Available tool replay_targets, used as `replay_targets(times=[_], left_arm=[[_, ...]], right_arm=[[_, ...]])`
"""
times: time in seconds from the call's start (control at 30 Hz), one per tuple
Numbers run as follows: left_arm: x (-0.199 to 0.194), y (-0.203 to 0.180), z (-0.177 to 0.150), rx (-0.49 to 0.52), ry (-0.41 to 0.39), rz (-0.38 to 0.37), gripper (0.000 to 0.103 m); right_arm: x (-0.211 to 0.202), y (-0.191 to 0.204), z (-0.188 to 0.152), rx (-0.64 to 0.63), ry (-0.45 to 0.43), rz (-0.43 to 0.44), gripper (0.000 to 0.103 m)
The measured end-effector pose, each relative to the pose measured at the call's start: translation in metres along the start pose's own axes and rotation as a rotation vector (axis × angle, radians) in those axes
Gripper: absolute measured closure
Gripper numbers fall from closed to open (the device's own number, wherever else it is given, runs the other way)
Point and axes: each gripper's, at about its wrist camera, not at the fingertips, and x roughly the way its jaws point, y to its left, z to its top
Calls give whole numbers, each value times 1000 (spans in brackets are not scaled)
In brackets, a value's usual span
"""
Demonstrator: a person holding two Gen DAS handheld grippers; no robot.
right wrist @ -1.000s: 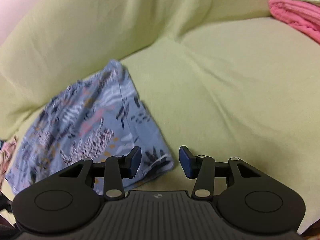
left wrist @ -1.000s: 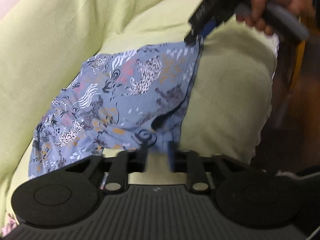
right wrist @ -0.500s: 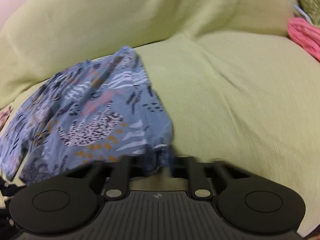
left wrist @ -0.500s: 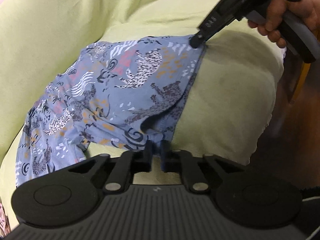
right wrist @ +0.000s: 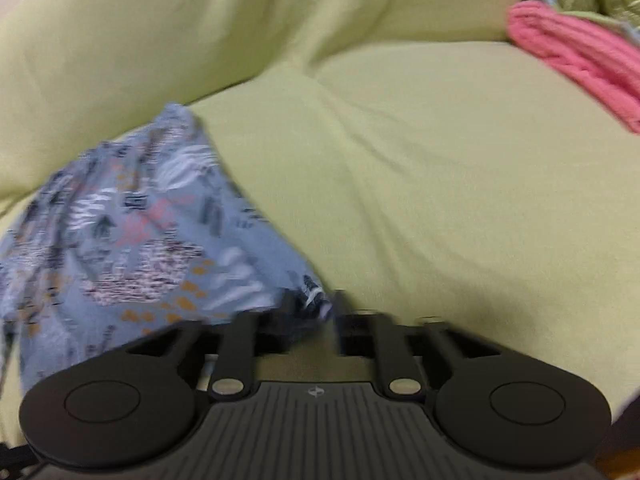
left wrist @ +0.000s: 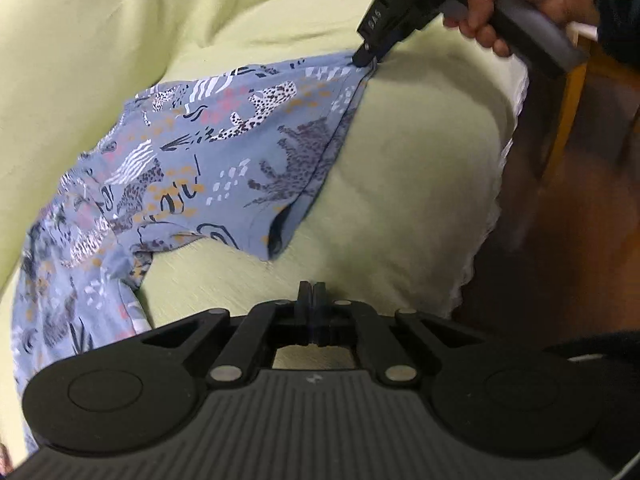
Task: Fold clothes
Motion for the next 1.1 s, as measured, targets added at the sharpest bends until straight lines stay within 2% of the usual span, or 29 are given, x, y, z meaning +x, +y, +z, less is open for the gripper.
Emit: replay_targets(times=[0.1, 0.17, 0.27, 0.33, 0.4, 0.43, 0.47, 0.5, 0.57, 0.63, 0.7, 0.77, 0.87, 0.93, 1.03, 1.07, 1.1], left_arm=[[-15, 6, 6, -5, -52, 82, 100], [-16, 17, 14, -53, -90, 134, 94], [5, 30, 28, -112, -77, 202, 89], [24, 35, 31, -140, -36, 187, 89], [31, 33, 29, -148, 10, 114, 97], [26, 31, 26, -149, 22, 86, 97], [20, 29, 24, -149, 33, 60, 97], [11, 33, 19, -182, 30, 33, 93], [-9, 42, 8, -257, 23, -23, 89], [-35, 55, -9, -299, -6, 46, 82], [-56, 77, -31, -347, -18, 145, 79], [-70, 105, -53, -404, -5, 243, 77], [-78, 155, -94, -528, 83, 377, 77], [-83, 185, -121, -636, 113, 434, 76], [-91, 227, -152, -785, 120, 476, 67], [-94, 240, -163, -835, 122, 490, 64], [-96, 253, -172, -895, 105, 462, 63]], right_arm=[[-19, 12, -5, -74, -59, -92, 70], [-29, 27, -8, -120, -112, -32, 70], [-34, 58, -12, -176, -128, 126, 70], [-27, 77, -17, -204, -117, 181, 70], [-18, 87, -25, -208, -83, 194, 70], [-12, 89, -30, -206, -45, 191, 70], [-8, 88, -36, -213, -9, 172, 72], [-11, 89, -42, -236, -23, 143, 71], [-21, 95, -47, -263, 14, 82, 69], [-32, 98, -51, -273, 28, 32, 68], [-48, 108, -55, -301, -20, 52, 68], [-61, 127, -58, -341, -74, 129, 68], [-72, 169, -64, -468, -111, 256, 64], [-70, 204, -69, -471, -63, 367, 64], [-51, 240, -73, -332, 71, 515, 64], [-41, 247, -73, -264, 106, 518, 62], [-32, 253, -73, -196, 140, 520, 60]])
